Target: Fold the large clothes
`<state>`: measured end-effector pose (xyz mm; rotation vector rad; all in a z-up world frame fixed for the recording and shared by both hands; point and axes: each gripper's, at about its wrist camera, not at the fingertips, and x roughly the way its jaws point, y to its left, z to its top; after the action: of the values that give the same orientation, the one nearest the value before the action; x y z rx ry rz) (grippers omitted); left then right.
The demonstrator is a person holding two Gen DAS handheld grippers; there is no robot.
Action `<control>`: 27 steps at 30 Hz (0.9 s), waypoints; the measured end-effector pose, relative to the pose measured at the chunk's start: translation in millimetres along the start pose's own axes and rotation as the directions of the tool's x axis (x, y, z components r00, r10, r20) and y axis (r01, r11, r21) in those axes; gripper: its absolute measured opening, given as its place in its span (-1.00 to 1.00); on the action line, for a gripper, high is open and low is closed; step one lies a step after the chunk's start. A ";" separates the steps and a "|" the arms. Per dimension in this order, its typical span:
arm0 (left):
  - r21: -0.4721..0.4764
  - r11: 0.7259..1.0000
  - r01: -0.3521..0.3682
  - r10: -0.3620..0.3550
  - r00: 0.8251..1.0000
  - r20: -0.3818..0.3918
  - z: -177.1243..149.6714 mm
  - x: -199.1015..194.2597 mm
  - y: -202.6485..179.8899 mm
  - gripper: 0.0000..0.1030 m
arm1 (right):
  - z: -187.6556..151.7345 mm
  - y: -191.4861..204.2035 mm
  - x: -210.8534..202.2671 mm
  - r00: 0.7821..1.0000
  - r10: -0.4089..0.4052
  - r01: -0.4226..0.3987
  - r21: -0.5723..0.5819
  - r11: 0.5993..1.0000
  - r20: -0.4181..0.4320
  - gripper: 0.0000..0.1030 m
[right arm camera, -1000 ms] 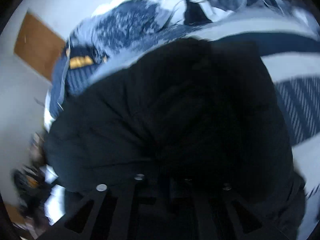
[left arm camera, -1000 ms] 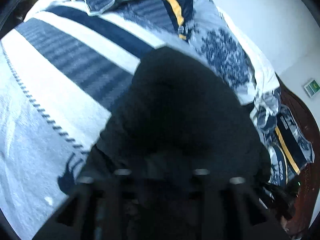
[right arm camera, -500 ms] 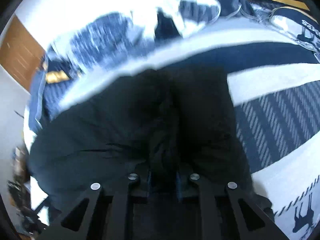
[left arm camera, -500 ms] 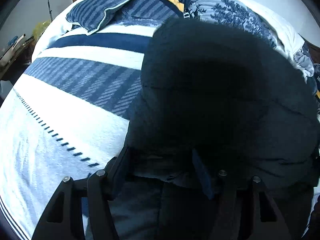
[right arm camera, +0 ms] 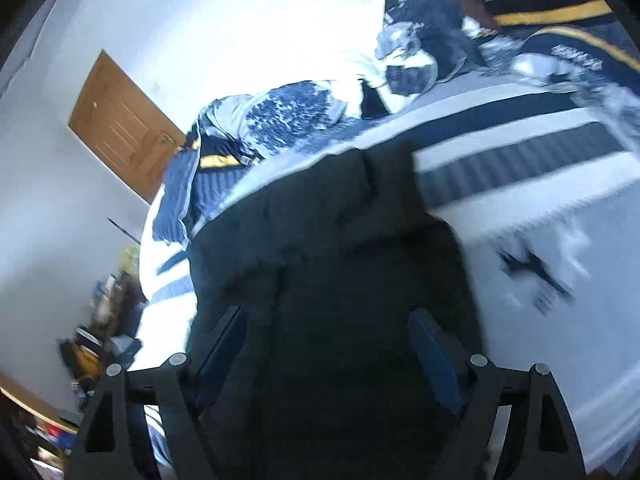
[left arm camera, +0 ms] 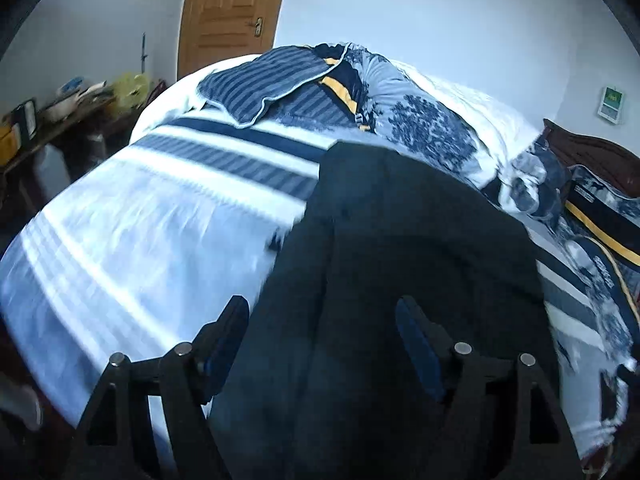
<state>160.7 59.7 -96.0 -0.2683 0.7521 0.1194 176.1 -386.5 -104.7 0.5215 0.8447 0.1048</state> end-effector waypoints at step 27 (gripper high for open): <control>0.143 0.988 -0.059 0.056 0.998 0.022 -46.7 -121.2 -37.7 0.63 | -83.9 24.1 -133.9 0.998 -0.004 0.010 -0.105 0.994 0.060 0.66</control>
<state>49.8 9.0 -37.8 -0.1080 0.7473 0.1212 27.7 -371.1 -47.2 0.4203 0.7782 0.1259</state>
